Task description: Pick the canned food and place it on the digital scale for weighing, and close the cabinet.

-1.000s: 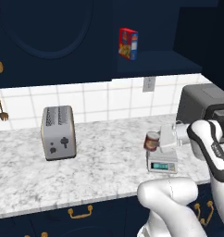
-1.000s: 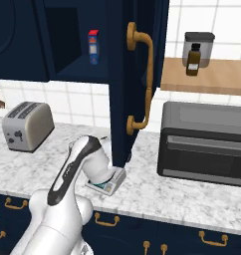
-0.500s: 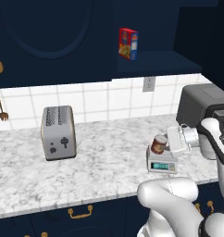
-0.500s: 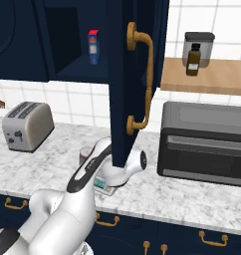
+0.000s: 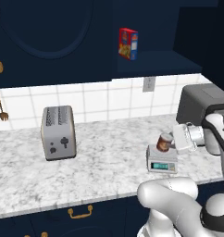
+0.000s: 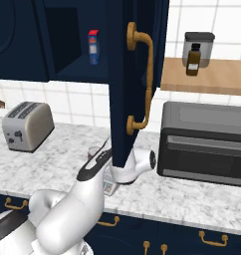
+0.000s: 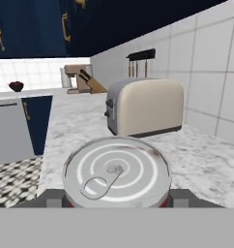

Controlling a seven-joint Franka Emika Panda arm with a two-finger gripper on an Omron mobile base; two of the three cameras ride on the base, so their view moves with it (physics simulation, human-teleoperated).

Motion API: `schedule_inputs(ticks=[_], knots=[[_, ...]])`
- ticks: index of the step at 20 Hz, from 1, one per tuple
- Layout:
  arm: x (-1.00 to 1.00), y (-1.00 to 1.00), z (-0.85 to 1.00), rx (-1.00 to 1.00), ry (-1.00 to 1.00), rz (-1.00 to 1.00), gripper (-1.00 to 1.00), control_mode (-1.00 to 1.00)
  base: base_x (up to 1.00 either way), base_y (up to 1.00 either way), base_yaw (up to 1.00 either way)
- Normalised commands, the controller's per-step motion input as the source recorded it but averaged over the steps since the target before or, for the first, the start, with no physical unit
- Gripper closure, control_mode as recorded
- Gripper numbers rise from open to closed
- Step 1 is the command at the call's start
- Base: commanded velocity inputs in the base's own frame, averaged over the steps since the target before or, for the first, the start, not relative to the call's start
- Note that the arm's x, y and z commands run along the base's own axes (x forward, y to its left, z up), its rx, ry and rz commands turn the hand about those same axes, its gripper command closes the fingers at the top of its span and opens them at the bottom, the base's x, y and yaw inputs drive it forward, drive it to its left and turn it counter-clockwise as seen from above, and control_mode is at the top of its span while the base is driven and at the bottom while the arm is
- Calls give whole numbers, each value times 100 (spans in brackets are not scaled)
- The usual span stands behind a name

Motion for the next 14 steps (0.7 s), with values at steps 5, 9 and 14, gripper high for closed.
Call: schedule_inputs(ticks=[5, 9, 14], knots=[[0, -21, -8, -3, -3, -10, 100, -100, 0, 0, 0], [-4, -10, -16, -4, -5, -11, 100, -100, 0, 0, 0], [-8, 0, -20, -3, -4, -5, 100, -100, 0, 0, 0]])
